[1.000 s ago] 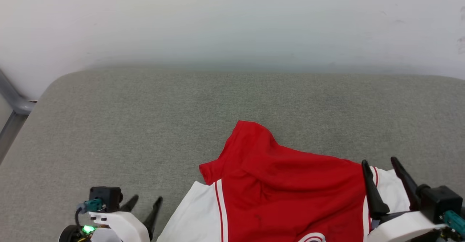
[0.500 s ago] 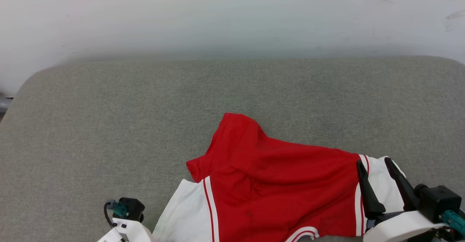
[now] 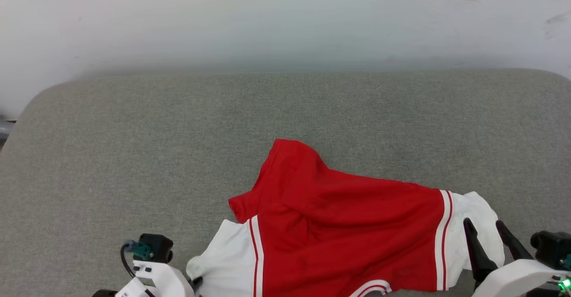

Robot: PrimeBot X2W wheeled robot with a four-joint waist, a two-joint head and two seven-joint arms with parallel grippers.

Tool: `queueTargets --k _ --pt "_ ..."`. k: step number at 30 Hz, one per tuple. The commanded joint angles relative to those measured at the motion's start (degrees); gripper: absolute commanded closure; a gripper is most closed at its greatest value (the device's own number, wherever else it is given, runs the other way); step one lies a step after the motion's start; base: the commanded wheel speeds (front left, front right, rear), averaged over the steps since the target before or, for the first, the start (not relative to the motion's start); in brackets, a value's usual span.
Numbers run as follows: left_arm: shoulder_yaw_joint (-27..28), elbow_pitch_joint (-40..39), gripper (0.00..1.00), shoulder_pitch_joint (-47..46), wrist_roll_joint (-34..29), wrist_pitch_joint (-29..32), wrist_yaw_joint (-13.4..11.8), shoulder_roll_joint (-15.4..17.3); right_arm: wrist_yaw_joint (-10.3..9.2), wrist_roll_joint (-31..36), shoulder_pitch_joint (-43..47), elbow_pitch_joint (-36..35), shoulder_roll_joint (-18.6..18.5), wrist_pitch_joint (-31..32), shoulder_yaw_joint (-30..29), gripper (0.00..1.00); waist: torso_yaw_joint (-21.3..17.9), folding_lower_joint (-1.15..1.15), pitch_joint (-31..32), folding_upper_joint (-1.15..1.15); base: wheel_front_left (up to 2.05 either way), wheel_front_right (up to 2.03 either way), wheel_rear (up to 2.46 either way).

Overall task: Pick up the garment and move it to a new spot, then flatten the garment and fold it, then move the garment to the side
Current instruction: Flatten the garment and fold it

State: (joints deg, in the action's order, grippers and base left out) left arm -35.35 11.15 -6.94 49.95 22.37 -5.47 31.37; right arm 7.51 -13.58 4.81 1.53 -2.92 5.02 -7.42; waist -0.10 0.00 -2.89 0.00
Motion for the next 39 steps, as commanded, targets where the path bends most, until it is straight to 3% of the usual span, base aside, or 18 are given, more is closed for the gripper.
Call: queueTargets --k 1,9,19,20,21,22,29,39 --pt "0.7 -1.0 1.00 0.6 -0.6 -1.3 -0.8 0.6 -0.04 0.3 0.1 0.9 0.1 2.1 -1.6 0.00 0.3 0.00 0.4 0.00 0.00 0.00 0.00" --pt "3.4 -8.0 1.00 1.5 -2.6 -6.5 -3.9 1.6 -0.04 3.4 -2.2 4.6 -0.7 19.0 -9.6 0.00 1.6 0.00 0.7 0.00 0.00 0.00 0.00" --pt "3.7 -12.3 1.00 0.0 -3.2 -7.3 -4.7 1.4 -0.04 2.9 -9.2 16.0 -2.3 32.1 -9.7 0.00 2.7 0.00 -1.3 0.00 0.00 0.00 0.00" --pt "3.7 -12.5 1.00 0.1 -3.1 -7.7 -4.7 1.3 -0.02 1.5 -9.9 20.2 -1.9 35.9 -8.7 0.15 3.0 0.00 -1.7 0.00 0.00 0.00 0.00" --pt "3.7 -12.6 1.00 0.1 -3.1 -7.7 -4.7 1.2 -0.01 0.6 -9.9 21.1 -1.8 36.7 -8.4 0.65 3.1 0.00 -1.9 0.00 0.00 0.00 0.00" --pt "3.7 -12.6 1.00 0.1 -3.0 -7.8 -4.7 1.2 -0.01 0.0 -10.0 21.9 -1.7 37.3 -8.3 1.00 3.1 0.00 -2.0 0.00 0.00 0.00 0.00" --pt "4.4 -12.5 1.00 0.0 -3.4 -9.3 -5.0 1.2 -0.04 -2.1 -11.0 20.1 -3.8 35.2 -7.9 1.00 3.0 0.00 -1.6 0.00 0.00 0.00 0.00" --pt "9.1 -15.6 1.00 -1.3 -4.4 -15.4 -7.8 1.6 -0.03 -1.1 -11.1 3.3 -4.8 29.3 -6.3 1.00 2.0 0.00 0.6 0.00 0.00 0.00 0.00"
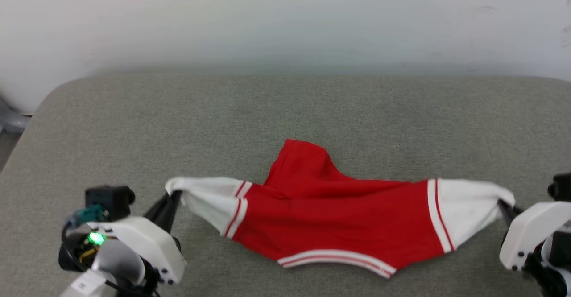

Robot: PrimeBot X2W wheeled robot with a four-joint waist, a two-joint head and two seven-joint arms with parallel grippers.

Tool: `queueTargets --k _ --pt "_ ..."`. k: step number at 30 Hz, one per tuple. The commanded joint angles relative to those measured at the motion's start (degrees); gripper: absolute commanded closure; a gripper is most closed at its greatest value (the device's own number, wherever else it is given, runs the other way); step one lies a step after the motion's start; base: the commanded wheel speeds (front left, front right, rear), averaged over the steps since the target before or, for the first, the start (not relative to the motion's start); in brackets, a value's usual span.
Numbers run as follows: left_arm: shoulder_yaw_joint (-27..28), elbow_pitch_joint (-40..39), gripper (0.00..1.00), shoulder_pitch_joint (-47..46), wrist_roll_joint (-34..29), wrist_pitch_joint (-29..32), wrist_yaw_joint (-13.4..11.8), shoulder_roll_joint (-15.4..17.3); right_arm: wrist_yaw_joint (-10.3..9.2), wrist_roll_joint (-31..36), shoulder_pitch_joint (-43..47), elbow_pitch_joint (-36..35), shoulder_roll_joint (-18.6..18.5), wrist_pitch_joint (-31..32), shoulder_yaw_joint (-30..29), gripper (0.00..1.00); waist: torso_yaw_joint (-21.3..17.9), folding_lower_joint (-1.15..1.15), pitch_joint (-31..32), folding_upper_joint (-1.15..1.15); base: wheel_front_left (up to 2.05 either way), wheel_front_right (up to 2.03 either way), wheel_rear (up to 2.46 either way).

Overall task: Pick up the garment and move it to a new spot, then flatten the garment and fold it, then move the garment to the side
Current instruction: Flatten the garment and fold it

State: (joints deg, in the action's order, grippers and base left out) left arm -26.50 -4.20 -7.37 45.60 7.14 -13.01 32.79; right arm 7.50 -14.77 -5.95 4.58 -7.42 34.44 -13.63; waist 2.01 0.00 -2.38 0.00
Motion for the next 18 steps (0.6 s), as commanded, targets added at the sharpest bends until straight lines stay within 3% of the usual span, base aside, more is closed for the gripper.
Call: queueTargets --k 1,8,12,18 --pt "0.9 -0.6 1.00 -1.4 0.0 -0.7 -0.4 0.0 -0.02 0.3 -1.2 -1.5 -0.1 -0.6 0.2 1.00 -0.2 0.00 0.2 0.00 0.00 0.00 0.00" --pt "5.4 0.8 1.00 -10.8 0.2 -4.0 1.0 -0.1 -0.02 4.2 -9.2 -7.6 1.0 -6.0 1.1 1.00 -0.5 0.00 -1.1 0.00 0.00 0.00 0.00" --pt "6.7 3.6 1.00 -19.3 -0.3 -5.4 2.5 -1.3 -0.02 6.5 -16.5 -6.8 1.4 -8.7 1.5 1.00 -0.5 0.00 -3.7 0.00 0.00 0.00 0.00" --pt "7.1 11.1 1.00 -33.7 -0.4 -5.6 6.6 -2.7 -0.02 9.3 -29.4 -2.4 0.1 -11.7 2.8 1.00 -1.0 0.00 -9.0 0.00 0.00 0.00 0.00"
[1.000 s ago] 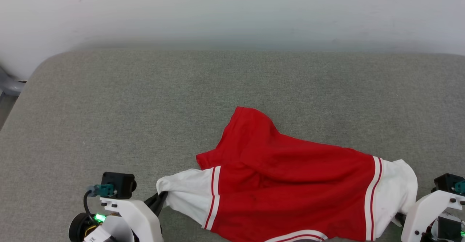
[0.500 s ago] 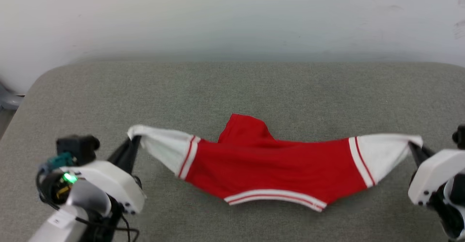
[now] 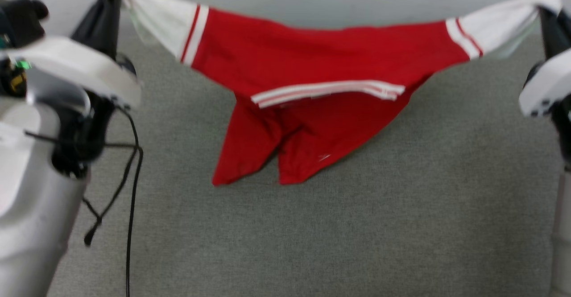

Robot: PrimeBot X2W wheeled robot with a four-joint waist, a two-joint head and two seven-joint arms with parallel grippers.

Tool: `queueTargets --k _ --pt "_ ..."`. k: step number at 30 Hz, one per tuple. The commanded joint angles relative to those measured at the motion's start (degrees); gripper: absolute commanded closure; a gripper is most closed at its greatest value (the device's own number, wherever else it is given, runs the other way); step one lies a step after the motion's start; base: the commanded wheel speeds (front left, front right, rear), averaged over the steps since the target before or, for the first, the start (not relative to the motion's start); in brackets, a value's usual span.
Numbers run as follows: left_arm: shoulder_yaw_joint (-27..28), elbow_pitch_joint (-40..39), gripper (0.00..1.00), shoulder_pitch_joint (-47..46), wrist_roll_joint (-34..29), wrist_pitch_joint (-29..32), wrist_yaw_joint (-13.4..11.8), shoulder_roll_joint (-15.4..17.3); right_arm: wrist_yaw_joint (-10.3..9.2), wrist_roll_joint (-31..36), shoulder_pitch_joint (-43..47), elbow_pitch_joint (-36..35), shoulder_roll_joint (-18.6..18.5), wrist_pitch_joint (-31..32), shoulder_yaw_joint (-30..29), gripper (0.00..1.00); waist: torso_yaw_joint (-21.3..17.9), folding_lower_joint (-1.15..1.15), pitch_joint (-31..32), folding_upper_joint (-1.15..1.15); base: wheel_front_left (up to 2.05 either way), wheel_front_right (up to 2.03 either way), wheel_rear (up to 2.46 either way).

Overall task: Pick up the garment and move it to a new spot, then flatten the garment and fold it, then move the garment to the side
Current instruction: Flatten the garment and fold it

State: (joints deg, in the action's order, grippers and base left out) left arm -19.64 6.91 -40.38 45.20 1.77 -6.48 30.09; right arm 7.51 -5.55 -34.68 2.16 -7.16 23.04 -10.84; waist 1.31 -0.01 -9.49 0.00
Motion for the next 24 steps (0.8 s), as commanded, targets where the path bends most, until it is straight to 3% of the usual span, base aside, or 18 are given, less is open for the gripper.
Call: queueTargets --k 1,6,13,24 --pt "0.3 1.3 1.00 -3.2 -0.1 -0.3 0.7 -0.3 -0.04 0.2 -3.0 0.9 -0.5 -0.8 0.1 1.00 -0.3 0.01 -2.9 0.00 0.00 0.00 0.00" --pt "0.2 9.6 1.00 -16.0 -1.3 -1.2 4.2 -1.3 -0.04 1.7 -15.1 6.3 -2.0 -3.6 0.0 1.00 -0.6 0.01 -7.7 0.00 0.00 0.00 0.00" --pt "0.0 20.0 1.00 -30.7 -3.9 -3.8 7.1 -1.7 -0.04 4.5 -30.8 14.1 -2.8 -7.4 0.3 1.00 -1.7 0.01 -12.5 0.00 0.00 0.00 0.00" --pt "0.5 30.5 1.00 -44.6 -4.8 -6.8 10.6 -1.4 -0.04 7.8 -47.6 23.3 -2.1 -11.0 1.3 1.00 -3.3 0.01 -18.2 0.00 0.00 0.00 0.00"
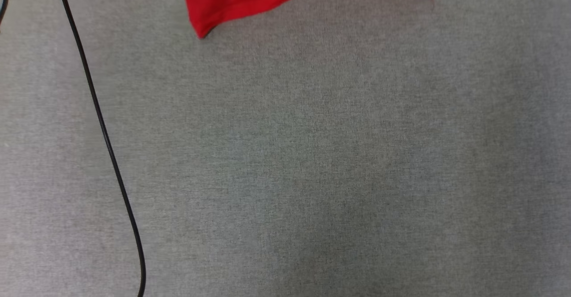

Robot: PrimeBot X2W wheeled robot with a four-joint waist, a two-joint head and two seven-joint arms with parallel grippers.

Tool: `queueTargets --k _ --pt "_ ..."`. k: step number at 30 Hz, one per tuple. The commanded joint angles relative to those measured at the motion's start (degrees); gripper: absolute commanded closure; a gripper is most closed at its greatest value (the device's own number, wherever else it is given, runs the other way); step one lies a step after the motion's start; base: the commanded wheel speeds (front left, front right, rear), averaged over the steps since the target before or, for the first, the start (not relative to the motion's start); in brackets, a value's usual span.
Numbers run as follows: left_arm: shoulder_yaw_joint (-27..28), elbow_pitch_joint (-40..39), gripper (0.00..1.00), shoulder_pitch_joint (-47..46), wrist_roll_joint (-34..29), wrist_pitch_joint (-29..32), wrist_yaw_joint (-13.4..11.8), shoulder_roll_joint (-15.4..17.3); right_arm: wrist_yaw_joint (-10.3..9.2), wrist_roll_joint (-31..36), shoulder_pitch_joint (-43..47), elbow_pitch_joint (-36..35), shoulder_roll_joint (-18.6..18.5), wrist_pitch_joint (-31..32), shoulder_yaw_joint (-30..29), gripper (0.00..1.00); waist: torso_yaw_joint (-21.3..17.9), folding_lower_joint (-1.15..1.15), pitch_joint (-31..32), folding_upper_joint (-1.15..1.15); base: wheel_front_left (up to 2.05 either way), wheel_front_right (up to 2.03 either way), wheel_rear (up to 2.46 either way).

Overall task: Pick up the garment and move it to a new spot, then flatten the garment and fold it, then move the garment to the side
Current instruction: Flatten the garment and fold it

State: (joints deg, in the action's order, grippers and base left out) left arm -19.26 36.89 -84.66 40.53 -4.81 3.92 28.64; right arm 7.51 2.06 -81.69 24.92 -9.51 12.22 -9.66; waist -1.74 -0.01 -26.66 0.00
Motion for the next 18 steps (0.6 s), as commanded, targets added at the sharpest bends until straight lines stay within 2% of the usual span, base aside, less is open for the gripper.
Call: queueTargets --k 1,7,8,10,18 --pt "0.0 1.5 1.00 -0.8 0.0 -0.3 0.5 -0.1 -0.04 0.4 -1.2 1.5 0.4 -0.4 0.3 1.00 -0.3 0.01 -1.5 0.00 0.00 0.00 0.00" --pt "-0.9 7.4 1.00 -0.6 1.3 -0.7 2.1 -1.0 -0.04 0.8 -2.7 8.0 1.8 -2.3 2.0 1.00 -0.6 0.01 -4.1 0.00 0.00 0.00 0.00" --pt "-1.3 10.4 1.00 0.5 2.2 -1.3 2.7 -1.4 -0.04 0.2 -2.3 11.9 3.0 -3.4 2.2 1.00 -0.7 0.01 -5.4 0.00 0.00 0.00 0.00" --pt "-1.6 12.3 1.00 1.2 2.8 -2.0 3.1 -1.8 -0.04 0.0 -1.8 14.6 3.6 -4.3 2.5 1.00 -0.7 0.01 -6.2 0.00 0.00 0.00 0.00" --pt "-3.7 18.0 1.00 7.5 6.7 -4.8 3.6 -4.8 -0.04 -1.3 3.4 24.4 5.2 -8.8 2.2 1.00 0.0 0.01 -6.7 0.00 0.00 0.00 0.00"
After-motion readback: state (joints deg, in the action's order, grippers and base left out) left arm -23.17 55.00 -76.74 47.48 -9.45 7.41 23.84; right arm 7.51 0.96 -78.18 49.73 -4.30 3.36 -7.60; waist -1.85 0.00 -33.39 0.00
